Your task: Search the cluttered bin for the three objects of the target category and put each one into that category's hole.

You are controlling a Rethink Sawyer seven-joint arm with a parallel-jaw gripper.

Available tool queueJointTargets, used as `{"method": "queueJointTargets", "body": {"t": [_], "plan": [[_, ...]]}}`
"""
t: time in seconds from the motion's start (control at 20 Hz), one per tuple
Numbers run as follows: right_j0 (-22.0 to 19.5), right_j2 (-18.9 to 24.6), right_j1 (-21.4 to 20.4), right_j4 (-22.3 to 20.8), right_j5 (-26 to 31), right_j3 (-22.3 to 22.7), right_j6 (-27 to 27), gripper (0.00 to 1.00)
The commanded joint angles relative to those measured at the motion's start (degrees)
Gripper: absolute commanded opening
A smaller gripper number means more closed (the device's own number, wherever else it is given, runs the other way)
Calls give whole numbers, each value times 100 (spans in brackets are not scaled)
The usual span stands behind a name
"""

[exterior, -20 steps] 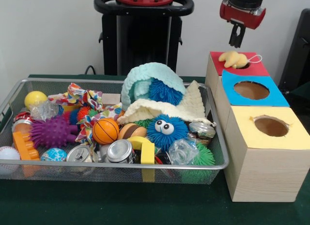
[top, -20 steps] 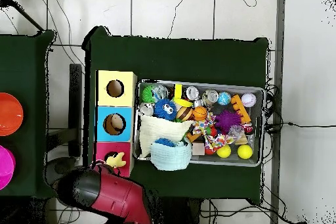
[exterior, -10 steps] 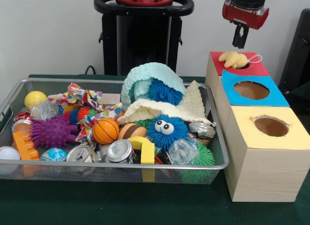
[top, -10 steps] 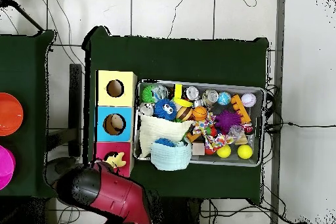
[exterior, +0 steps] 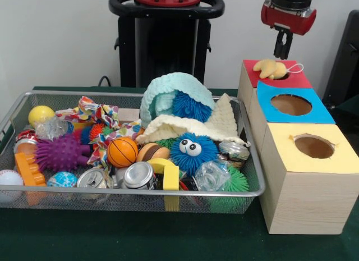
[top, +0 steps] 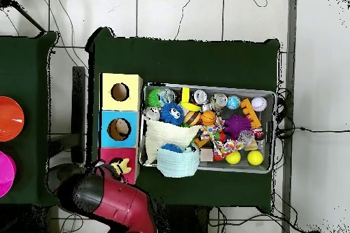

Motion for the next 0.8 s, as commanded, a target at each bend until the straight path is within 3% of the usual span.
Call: {"method": "queueJointTargets", "body": {"t": [0.05, 0.8], "plan": [[-46, 501, 23, 348, -410, -26, 1534, 0], [-178, 706, 34, 350, -693, 313, 1329, 0]]}}
